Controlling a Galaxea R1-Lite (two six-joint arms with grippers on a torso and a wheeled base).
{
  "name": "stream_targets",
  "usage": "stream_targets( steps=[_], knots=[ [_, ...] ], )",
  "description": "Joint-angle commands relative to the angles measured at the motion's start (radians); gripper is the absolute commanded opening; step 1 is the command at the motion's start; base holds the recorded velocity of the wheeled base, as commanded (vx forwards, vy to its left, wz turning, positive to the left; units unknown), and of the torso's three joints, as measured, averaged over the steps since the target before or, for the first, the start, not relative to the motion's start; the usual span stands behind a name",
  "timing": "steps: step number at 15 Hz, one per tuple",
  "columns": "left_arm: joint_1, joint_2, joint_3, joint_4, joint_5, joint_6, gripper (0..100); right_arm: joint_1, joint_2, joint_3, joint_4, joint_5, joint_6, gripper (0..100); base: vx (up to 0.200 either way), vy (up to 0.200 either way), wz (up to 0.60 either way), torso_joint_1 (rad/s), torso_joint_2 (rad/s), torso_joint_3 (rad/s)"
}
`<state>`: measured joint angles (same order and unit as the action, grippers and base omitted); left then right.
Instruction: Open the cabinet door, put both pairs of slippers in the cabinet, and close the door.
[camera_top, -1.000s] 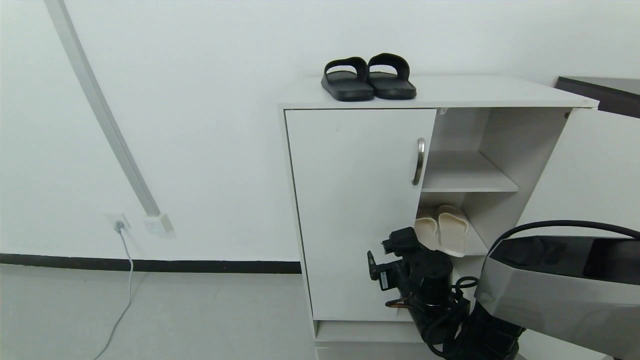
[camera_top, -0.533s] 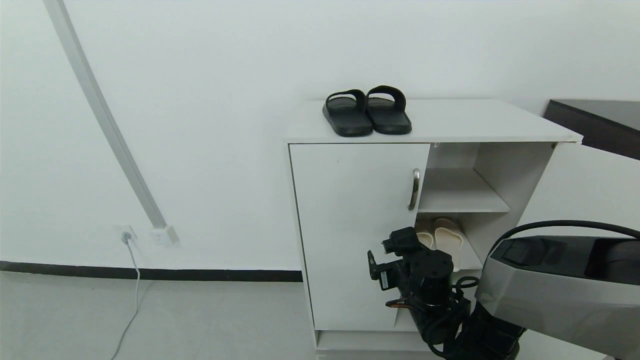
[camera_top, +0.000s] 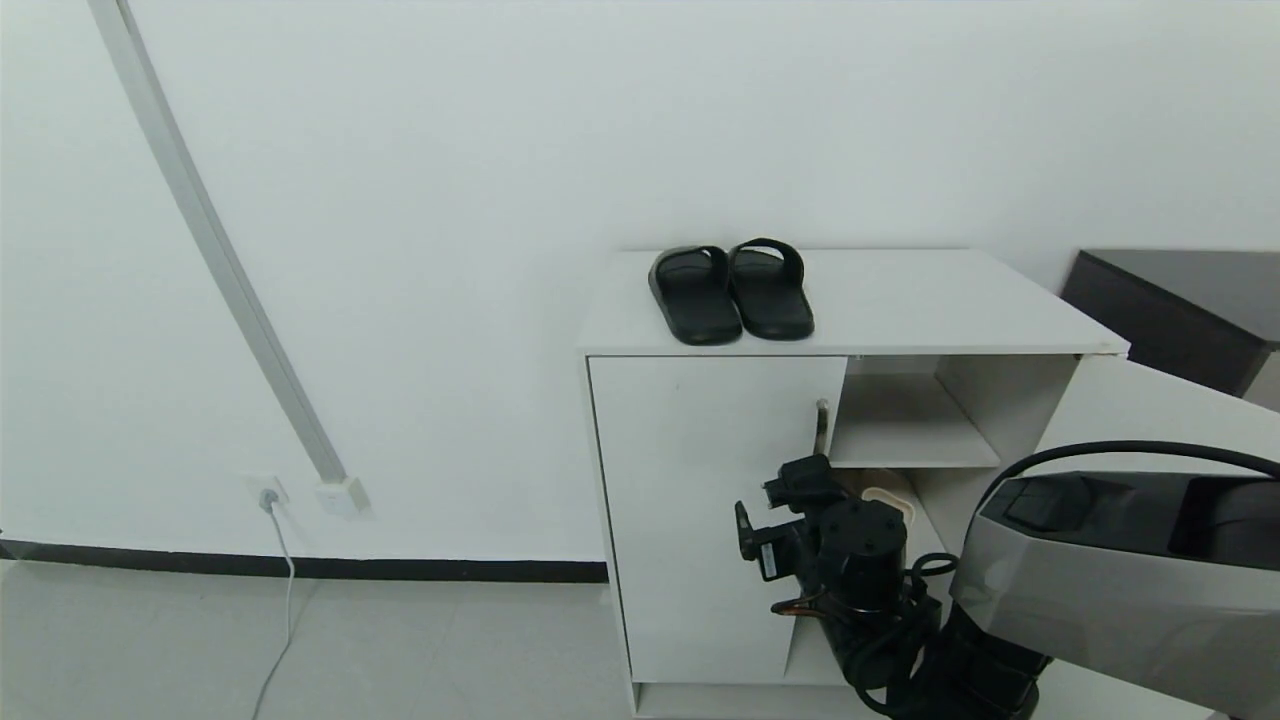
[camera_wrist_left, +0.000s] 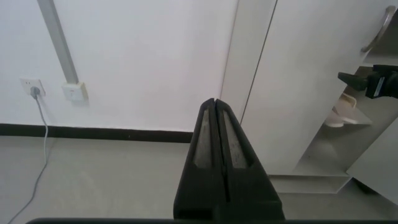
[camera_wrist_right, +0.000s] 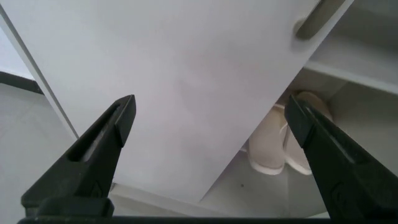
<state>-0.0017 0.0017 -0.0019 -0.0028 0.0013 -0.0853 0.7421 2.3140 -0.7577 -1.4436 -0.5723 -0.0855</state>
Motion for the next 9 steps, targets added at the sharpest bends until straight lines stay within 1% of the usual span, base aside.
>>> stream_targets(
  steps=[1, 9],
  knots=[
    [0.000, 0.000, -0.001, 0.000, 0.000, -0.001, 0, -0.001, 0.004, 0.000, -0.001, 0.000, 0.000, 100, 0.000, 0.000, 0.00, 0.203, -0.52, -0.310],
    [0.000, 0.000, 0.000, 0.000, 0.000, -0.001, 0, -0.001, 0.004, 0.000, -0.001, -0.001, 0.000, 100, 0.000, 0.000, 0.00, 0.228, -0.55, -0.318]
  ],
)
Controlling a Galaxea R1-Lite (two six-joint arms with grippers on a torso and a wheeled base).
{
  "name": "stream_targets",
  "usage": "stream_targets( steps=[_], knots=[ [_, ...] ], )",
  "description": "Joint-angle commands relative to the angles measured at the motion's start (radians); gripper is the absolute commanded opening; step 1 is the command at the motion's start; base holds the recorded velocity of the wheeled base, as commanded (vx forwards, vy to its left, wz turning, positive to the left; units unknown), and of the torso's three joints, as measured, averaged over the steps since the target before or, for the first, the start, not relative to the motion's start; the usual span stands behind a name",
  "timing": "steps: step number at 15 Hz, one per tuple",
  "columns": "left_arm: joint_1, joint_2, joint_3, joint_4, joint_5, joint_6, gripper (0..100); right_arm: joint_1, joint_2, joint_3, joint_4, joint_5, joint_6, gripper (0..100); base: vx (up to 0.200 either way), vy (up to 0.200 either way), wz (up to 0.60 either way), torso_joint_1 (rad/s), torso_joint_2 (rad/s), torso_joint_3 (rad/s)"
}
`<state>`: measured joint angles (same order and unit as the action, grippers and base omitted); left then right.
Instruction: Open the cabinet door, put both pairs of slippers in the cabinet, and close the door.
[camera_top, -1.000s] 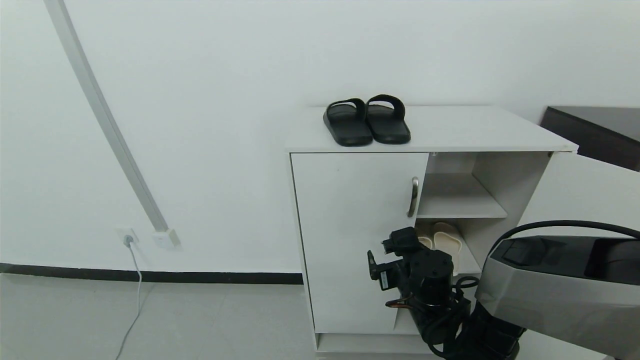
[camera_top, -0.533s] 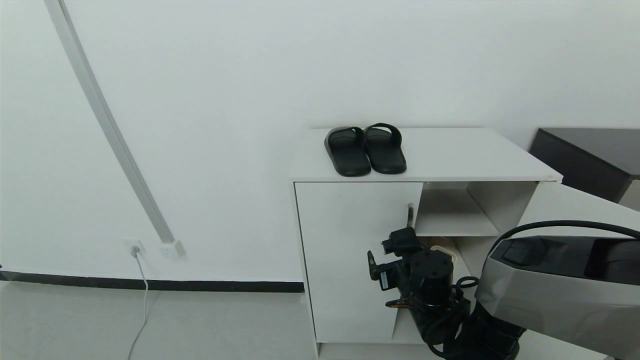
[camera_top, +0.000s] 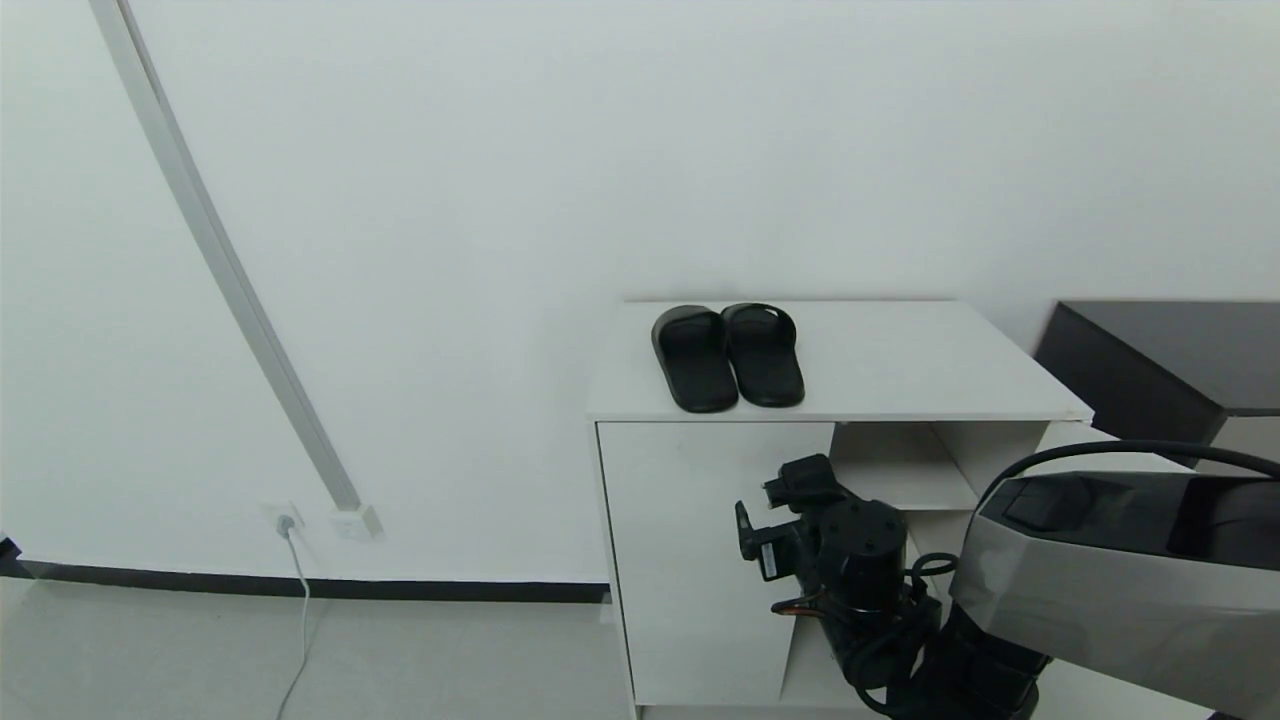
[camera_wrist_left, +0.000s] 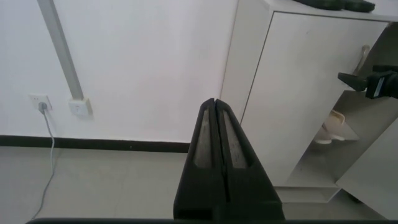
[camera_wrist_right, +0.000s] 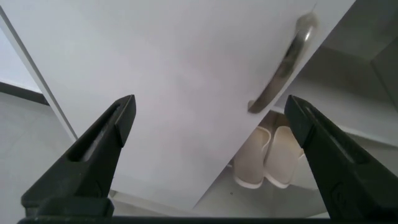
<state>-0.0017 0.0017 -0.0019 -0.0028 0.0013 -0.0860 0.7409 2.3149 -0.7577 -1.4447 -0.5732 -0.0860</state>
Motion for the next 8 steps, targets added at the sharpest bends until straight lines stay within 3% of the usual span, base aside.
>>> stream_targets(
  steps=[1, 4, 8],
  knots=[
    [0.000, 0.000, -0.001, 0.000, 0.000, 0.000, 0, 0.000, 0.003, 0.000, -0.002, -0.001, 0.000, 100, 0.000, 0.000, 0.00, 0.266, -0.59, -0.330],
    [0.000, 0.000, 0.000, 0.000, 0.000, 0.000, 0, 0.000, 0.003, 0.000, -0.002, -0.001, -0.001, 100, 0.000, 0.000, 0.00, 0.266, -0.60, -0.331],
    [0.000, 0.000, 0.000, 0.000, 0.000, 0.000, 0, 0.000, 0.003, 0.000, -0.002, -0.001, -0.001, 100, 0.000, 0.000, 0.00, 0.198, -0.42, -0.227]
  ],
)
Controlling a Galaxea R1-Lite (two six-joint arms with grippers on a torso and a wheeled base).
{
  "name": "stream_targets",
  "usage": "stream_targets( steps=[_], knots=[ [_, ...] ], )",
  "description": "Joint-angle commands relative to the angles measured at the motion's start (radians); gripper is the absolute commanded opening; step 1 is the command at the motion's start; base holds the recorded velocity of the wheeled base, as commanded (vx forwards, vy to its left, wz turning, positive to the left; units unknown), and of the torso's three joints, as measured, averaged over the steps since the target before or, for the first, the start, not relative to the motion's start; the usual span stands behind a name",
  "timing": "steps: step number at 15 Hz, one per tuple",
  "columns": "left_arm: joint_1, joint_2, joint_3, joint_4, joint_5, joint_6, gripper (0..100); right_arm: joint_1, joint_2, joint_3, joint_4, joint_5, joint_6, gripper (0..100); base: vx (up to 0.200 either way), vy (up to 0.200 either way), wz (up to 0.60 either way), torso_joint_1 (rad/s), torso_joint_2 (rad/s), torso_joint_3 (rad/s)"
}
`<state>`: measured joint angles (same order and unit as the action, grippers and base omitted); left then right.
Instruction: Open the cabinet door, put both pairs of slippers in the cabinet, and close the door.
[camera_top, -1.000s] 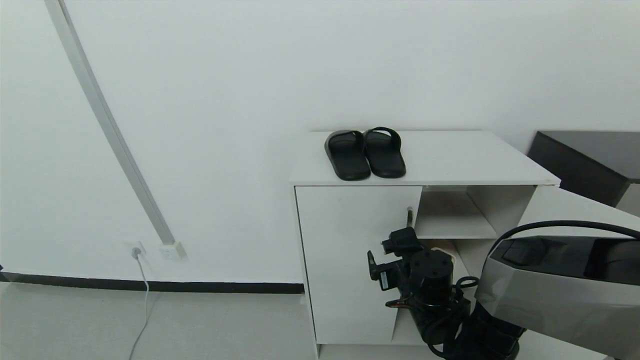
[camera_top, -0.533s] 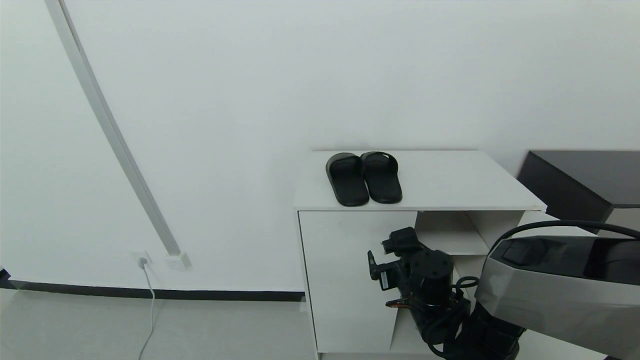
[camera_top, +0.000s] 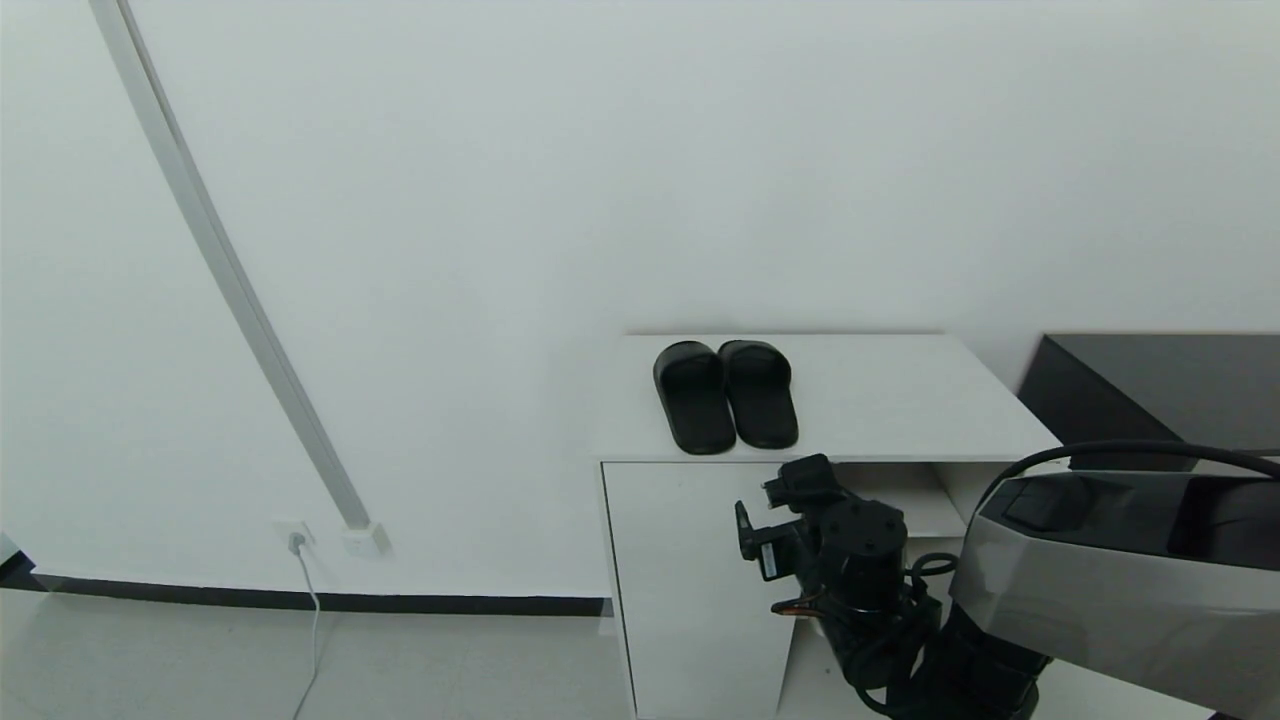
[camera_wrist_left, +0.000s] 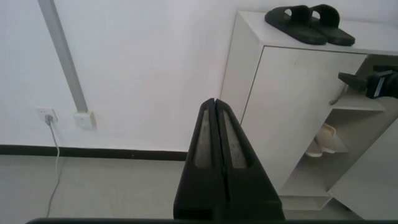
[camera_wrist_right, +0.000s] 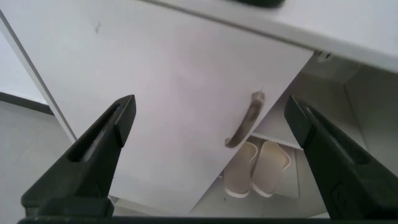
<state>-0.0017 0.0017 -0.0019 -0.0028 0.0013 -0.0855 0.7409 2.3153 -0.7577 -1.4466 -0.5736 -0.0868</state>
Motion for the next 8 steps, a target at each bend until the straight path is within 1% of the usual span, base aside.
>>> stream_targets(
  steps=[1, 4, 8],
  knots=[
    [0.000, 0.000, -0.001, 0.000, 0.000, 0.000, 0, 0.000, 0.003, 0.000, 0.000, 0.000, -0.001, 100, 0.000, 0.000, 0.00, 0.178, -0.38, -0.212],
    [0.000, 0.000, 0.000, 0.000, 0.000, 0.000, 0, -0.003, 0.006, 0.000, -0.001, 0.003, -0.002, 100, 0.000, 0.000, 0.00, 0.162, -0.34, -0.183],
    [0.000, 0.000, -0.001, 0.000, 0.000, 0.000, 0, -0.003, 0.012, 0.000, -0.038, 0.021, -0.019, 100, 0.000, 0.000, 0.00, 0.009, -0.02, -0.010]
  ],
)
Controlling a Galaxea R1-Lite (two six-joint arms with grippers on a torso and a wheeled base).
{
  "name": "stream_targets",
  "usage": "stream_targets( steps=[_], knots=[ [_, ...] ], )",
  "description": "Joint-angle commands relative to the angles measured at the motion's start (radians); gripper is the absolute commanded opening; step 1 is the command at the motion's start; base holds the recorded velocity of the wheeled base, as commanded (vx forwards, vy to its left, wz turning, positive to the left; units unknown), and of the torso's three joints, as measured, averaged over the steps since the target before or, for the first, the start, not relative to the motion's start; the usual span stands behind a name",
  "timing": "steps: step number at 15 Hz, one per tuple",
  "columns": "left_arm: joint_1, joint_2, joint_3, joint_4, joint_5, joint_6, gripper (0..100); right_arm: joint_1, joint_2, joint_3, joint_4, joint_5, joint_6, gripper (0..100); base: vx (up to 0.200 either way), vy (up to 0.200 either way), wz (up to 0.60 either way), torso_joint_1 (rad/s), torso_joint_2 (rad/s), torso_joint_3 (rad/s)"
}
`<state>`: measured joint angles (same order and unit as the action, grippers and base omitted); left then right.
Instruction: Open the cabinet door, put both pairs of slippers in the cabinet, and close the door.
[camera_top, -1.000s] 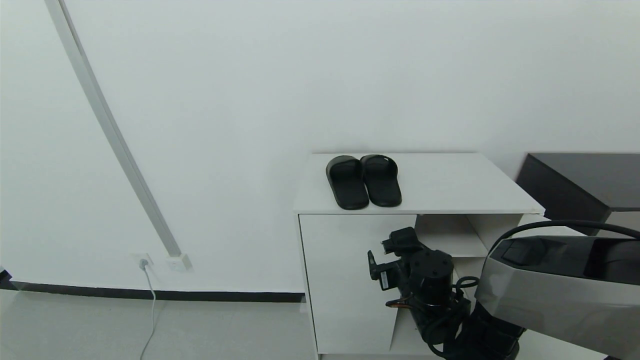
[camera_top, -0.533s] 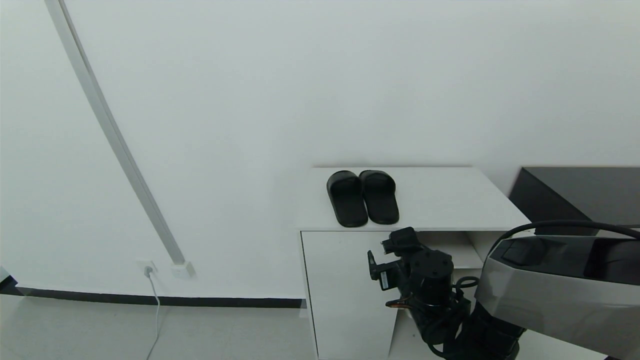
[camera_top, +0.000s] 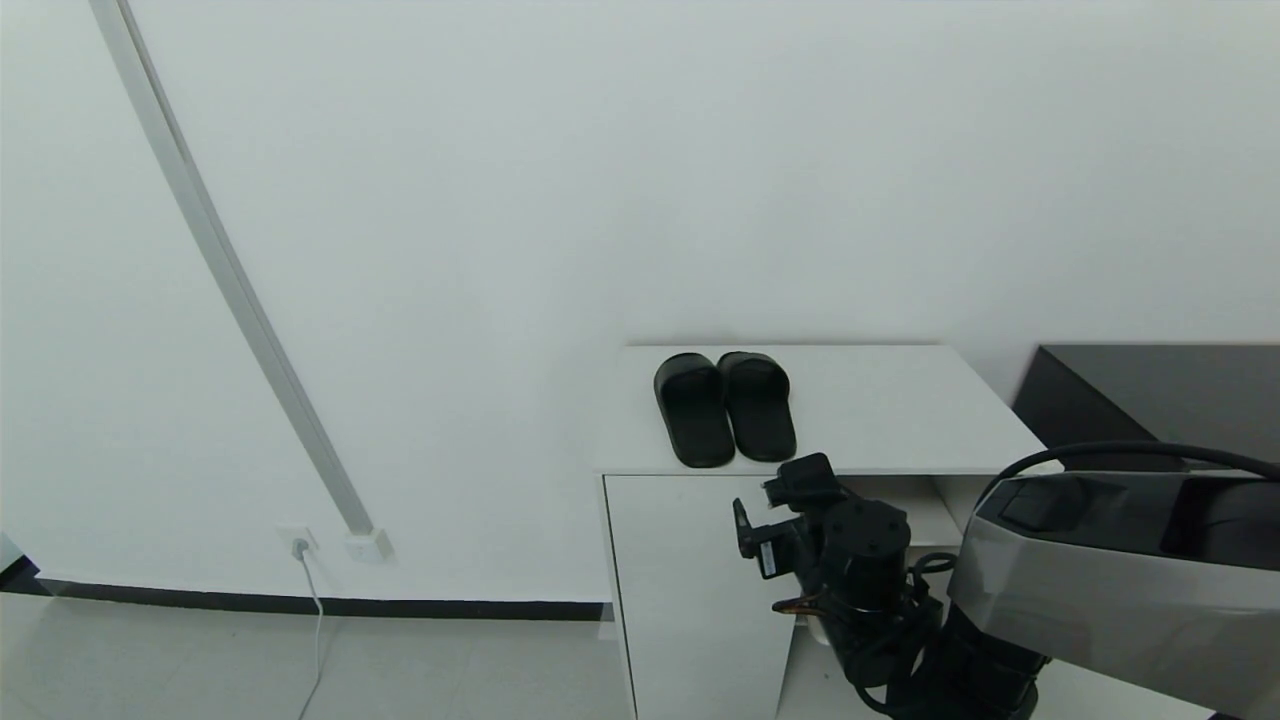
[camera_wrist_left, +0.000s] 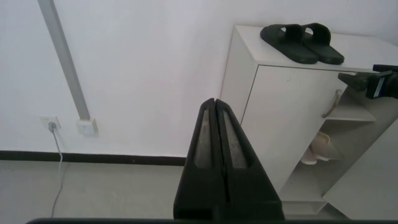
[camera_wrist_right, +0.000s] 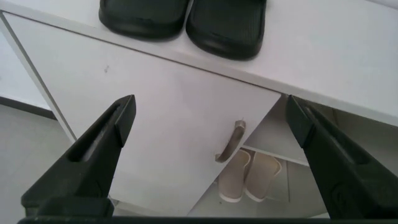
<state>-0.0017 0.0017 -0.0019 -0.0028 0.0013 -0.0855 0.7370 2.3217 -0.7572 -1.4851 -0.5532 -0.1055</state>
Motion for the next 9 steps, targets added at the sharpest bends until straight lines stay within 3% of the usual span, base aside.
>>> stream_targets(
  steps=[1, 3, 9],
  knots=[
    [0.000, 0.000, -0.001, 0.000, 0.000, 0.000, 0, -0.001, 0.005, -0.008, -0.020, 0.007, -0.020, 100, 0.000, 0.000, 0.00, 0.000, 0.00, 0.000],
    [0.000, 0.000, 0.000, 0.000, 0.000, 0.001, 0, -0.018, -0.041, -0.040, 0.008, 0.027, -0.039, 100, 0.000, 0.000, 0.00, 0.000, 0.00, 0.000],
    [0.000, 0.000, 0.000, 0.000, 0.000, 0.003, 0, -0.036, -0.235, -0.195, 0.468, 0.035, 0.070, 100, 0.000, 0.000, 0.00, 0.000, 0.00, 0.000]
  ],
)
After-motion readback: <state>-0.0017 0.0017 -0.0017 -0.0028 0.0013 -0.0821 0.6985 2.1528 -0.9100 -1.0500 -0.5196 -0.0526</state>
